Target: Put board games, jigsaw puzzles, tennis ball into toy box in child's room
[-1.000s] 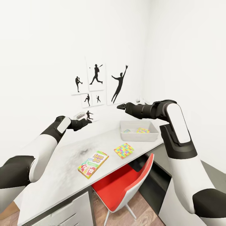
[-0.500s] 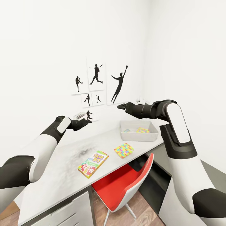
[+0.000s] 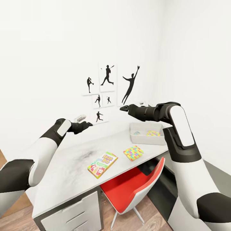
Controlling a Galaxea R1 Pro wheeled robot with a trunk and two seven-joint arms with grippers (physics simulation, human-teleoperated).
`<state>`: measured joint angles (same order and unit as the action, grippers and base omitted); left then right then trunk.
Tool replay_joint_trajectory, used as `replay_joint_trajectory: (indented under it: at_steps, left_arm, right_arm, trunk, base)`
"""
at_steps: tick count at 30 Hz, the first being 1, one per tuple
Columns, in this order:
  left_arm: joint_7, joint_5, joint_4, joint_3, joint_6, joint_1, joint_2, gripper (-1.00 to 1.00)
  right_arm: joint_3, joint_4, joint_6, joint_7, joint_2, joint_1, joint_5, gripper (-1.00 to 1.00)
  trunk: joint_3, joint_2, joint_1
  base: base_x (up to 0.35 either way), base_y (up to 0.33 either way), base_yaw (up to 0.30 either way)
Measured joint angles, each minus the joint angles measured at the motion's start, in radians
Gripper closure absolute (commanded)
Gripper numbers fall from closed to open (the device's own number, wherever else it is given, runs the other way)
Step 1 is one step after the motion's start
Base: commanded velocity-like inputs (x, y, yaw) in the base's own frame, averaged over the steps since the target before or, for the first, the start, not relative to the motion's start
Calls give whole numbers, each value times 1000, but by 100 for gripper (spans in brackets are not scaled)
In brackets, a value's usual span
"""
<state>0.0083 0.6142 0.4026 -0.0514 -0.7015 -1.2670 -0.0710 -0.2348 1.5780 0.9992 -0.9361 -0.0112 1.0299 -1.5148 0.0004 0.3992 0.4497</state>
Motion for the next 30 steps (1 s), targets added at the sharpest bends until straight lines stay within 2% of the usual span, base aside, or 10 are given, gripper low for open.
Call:
replay_joint_trajectory:
  at_steps: [17,30]
  left_arm:
    - [0,0,0,0,0,1,0,-100]
    - [0,0,0,0,0,1,0,-100]
  right_arm:
    - [1,0,0,0,1,0,2,-100]
    - [5,0,2,0,3,-1,1,-100]
  trunk:
    - [-16,-1,0]
    - [-35,-2,0]
  base:
    - [-92,0,228]
    - [-64,0,83]
